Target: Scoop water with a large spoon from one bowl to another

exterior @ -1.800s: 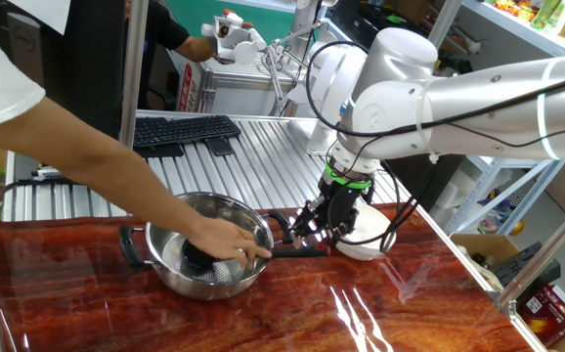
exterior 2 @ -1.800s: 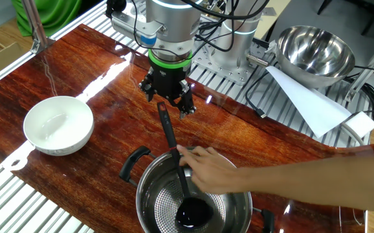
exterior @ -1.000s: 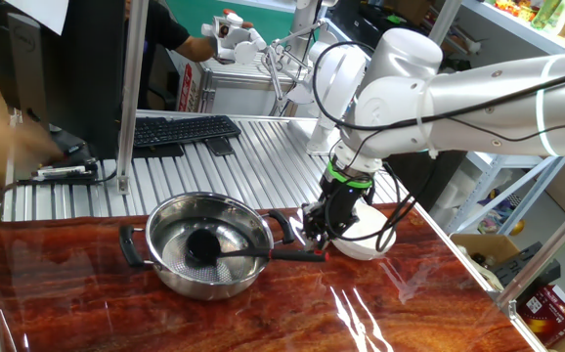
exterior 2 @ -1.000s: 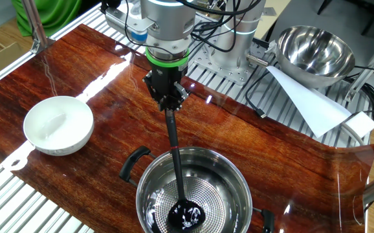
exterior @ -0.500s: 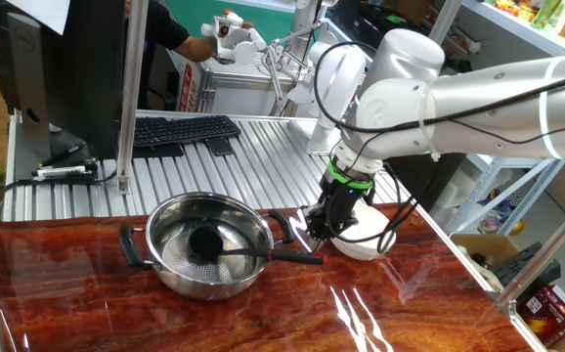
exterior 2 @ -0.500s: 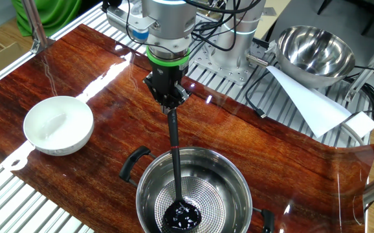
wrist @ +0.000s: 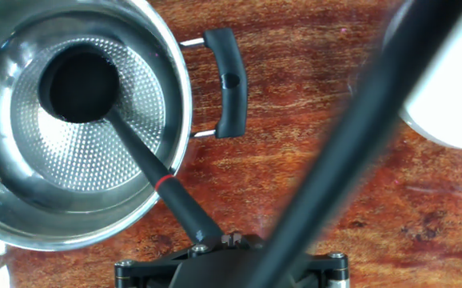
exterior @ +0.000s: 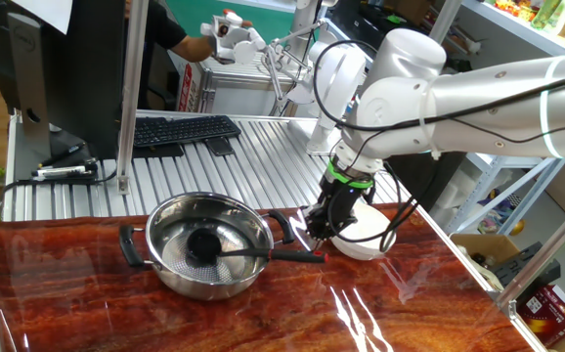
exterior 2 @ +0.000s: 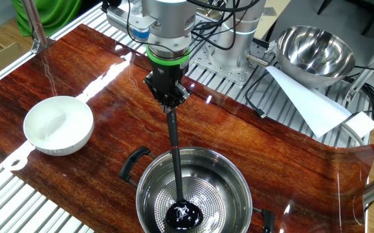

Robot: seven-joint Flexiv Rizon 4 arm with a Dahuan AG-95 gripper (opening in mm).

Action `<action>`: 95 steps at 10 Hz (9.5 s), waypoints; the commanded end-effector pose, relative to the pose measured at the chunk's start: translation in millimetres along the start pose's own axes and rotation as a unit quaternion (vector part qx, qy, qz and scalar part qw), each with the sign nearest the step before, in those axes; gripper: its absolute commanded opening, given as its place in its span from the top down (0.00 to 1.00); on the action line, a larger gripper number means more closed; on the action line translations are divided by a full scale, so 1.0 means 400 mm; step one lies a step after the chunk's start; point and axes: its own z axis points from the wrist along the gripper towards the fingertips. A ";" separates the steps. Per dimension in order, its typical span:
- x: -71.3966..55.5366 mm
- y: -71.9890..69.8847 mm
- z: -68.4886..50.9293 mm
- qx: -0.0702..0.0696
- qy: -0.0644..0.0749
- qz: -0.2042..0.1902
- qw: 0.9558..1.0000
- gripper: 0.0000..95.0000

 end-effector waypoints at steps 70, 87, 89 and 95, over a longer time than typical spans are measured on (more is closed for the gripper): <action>-0.112 0.109 0.190 0.047 -0.014 -0.049 0.998 0.40; -0.101 0.135 0.179 0.050 -0.004 -0.052 0.997 0.80; -0.099 0.137 0.184 0.051 -0.005 -0.051 0.997 0.80; -0.097 0.150 0.184 0.050 0.004 -0.046 0.998 1.00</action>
